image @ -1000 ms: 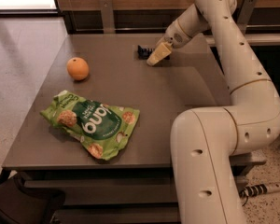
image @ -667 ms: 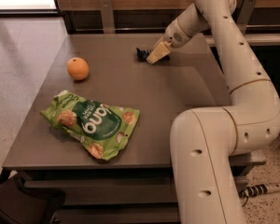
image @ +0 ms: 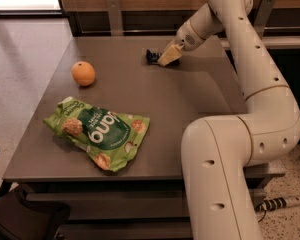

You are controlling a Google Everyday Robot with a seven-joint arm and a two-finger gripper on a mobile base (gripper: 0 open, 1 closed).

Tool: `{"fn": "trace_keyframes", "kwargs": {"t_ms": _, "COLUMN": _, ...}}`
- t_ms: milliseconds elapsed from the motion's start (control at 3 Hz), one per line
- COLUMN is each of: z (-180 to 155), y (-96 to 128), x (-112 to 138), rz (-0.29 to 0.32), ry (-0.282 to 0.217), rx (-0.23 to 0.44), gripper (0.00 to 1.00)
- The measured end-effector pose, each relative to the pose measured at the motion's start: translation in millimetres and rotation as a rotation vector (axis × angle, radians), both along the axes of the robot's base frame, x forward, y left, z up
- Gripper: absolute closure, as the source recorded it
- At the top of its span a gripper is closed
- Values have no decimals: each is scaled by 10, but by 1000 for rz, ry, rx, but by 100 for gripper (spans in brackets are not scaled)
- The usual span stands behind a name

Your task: Move rxbar blueberry near green rice chip bag

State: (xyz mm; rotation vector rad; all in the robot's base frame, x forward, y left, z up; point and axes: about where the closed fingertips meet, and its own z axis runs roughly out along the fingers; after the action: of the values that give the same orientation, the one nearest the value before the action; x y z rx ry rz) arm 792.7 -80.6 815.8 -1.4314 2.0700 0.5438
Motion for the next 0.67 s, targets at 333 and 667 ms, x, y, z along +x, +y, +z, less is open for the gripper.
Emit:
{"fn": "trace_keyframes", "kwargs": {"t_ms": 333, "z": 6, "y": 0, "x": -1, "rz": 0, "ry": 0, "rx": 0, "gripper": 100}}
{"fn": "trace_keyframes", "kwargs": {"t_ms": 667, "z": 183, "y": -129, "x": -31, "rz": -32, "ry": -15, "rx": -43, "gripper": 100}}
